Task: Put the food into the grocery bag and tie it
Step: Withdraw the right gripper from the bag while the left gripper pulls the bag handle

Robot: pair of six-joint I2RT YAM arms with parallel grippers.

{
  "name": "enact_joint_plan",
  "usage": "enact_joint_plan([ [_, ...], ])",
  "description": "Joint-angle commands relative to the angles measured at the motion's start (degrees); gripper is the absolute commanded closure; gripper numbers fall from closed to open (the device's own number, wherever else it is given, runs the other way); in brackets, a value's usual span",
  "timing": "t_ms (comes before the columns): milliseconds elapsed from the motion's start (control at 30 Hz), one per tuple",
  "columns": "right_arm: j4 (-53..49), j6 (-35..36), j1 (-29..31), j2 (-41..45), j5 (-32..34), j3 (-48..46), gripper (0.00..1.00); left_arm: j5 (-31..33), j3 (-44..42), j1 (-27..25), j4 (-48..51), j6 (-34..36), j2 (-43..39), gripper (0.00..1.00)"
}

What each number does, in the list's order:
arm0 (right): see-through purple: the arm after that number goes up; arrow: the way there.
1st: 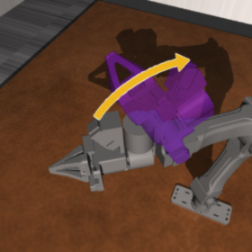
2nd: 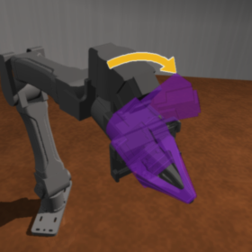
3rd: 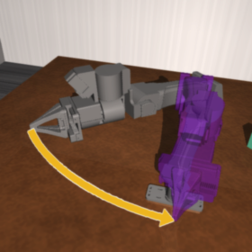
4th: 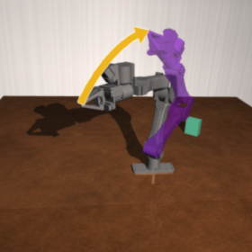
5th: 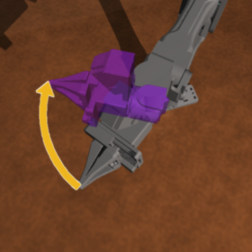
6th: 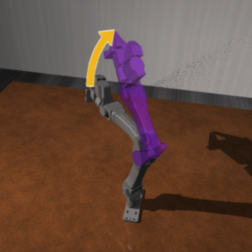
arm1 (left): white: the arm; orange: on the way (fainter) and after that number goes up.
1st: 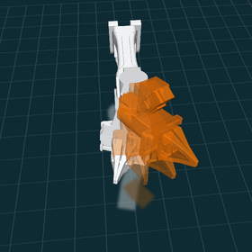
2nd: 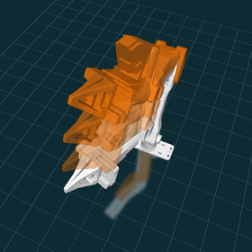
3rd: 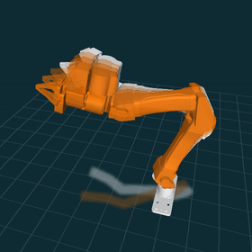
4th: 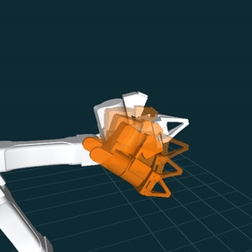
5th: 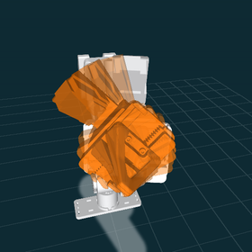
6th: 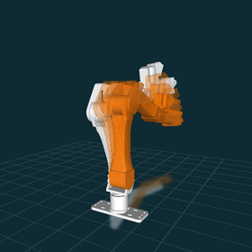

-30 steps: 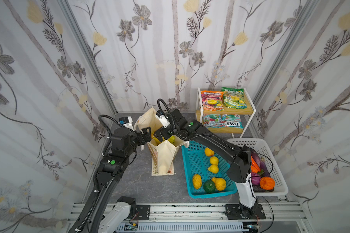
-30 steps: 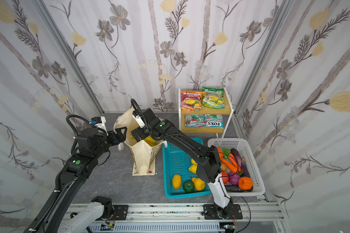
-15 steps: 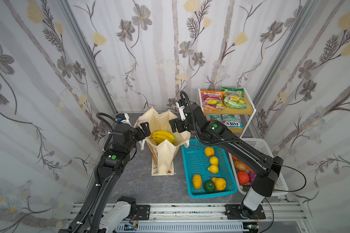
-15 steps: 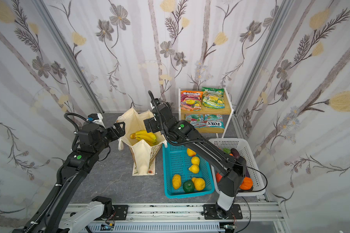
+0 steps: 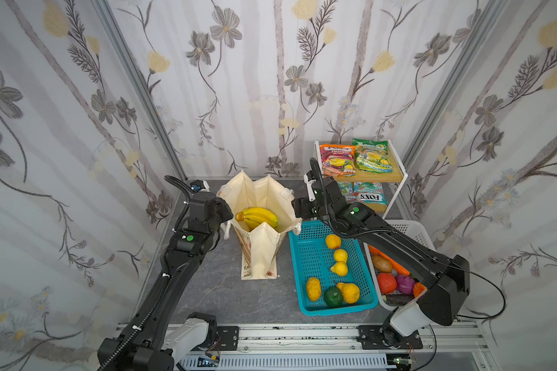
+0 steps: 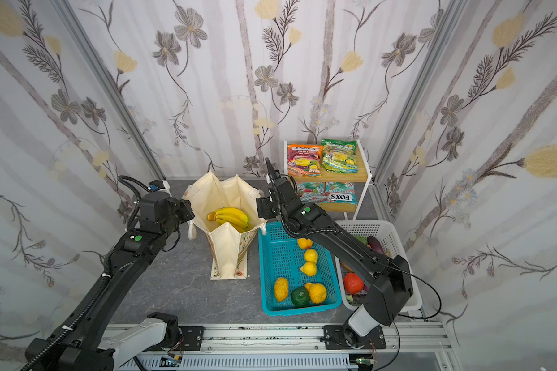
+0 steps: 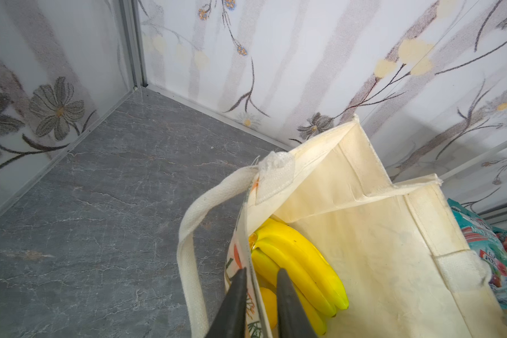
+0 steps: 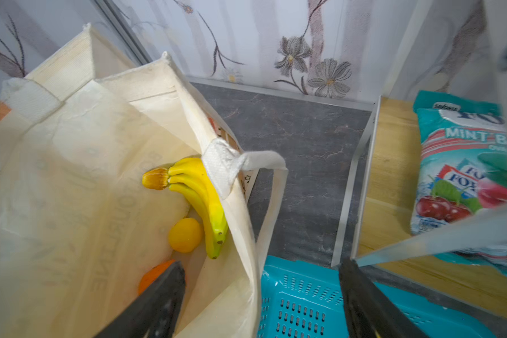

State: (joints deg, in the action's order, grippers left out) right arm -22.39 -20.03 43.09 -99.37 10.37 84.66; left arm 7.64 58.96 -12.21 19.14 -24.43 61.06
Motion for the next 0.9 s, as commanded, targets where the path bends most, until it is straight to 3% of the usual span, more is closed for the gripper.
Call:
enact_joint_plan([
  [0,4.3,-1.7,0.0,-1.5,-3.8,-0.7,0.21,2.9,-0.6,0.2,-0.5,0.6,-1.4,0.95],
  [67,5.3,-2.6,0.0,-2.3,-4.6,-1.2,0.27,2.7,-1.3,0.2,-0.6,0.7,-2.2,1.00],
  [233,7.9,-5.0,0.4,-4.7,-6.1,-2.3,0.42,-2.2,-4.0,0.2,-1.2,-2.7,-2.1,1.00],
  [400,8.4,-4.1,1.5,-5.1,-4.6,-0.2,0.98,1.1,-3.0,0.3,-1.3,-0.6,-3.7,1.00],
  [700,3.3,1.4,2.5,-5.2,3.3,10.7,1.00,19.9,5.6,0.4,5.4,8.5,-0.9,1.00],
  [867,-0.3,2.9,1.2,-5.5,8.2,12.2,1.00,19.4,6.8,5.4,6.7,9.9,-2.5,1.00],
])
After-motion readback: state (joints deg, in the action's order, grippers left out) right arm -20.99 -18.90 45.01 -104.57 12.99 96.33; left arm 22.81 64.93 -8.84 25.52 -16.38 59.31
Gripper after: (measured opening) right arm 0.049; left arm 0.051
